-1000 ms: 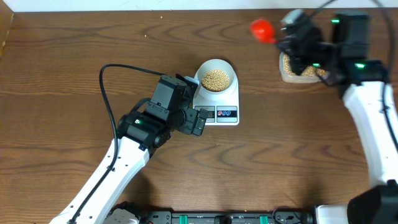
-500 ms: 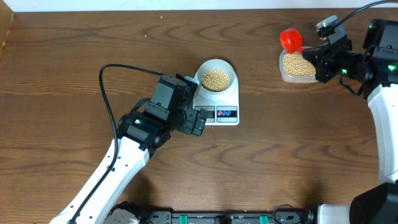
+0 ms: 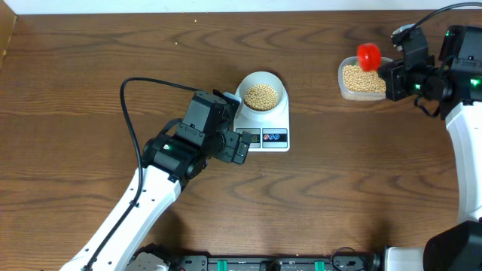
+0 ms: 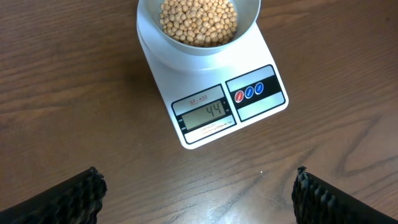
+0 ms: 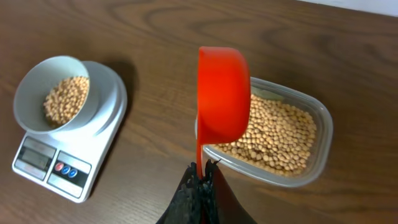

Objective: Scoop item into bowl and weigh 50g on scale

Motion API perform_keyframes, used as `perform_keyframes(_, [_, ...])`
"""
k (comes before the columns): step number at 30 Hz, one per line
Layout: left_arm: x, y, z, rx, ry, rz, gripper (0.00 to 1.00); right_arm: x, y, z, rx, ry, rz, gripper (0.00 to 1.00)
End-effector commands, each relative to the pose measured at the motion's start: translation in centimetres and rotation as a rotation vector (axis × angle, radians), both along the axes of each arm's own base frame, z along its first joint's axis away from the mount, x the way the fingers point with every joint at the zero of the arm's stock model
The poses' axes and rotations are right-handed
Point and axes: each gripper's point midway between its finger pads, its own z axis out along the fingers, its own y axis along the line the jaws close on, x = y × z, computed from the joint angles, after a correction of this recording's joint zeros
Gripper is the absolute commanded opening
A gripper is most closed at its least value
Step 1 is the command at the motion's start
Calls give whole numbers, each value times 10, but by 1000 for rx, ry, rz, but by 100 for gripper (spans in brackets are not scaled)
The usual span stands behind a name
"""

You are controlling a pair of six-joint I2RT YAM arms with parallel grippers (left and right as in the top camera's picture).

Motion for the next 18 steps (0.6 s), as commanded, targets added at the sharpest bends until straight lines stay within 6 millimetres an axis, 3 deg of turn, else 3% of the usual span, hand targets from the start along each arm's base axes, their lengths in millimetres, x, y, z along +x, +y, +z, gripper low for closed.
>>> perform_keyframes(1, [-2,1,1,1,-4,-16,98,1,-11,-4,-2,24,-76,1])
perform_keyframes(13, [-2,1,1,1,-4,-16,98,-3,-18,-10,-32,52,-92,1])
perform_keyframes(18, [-2,1,1,1,-4,-16,98,-13,-38,-26,-136,118,-161,1])
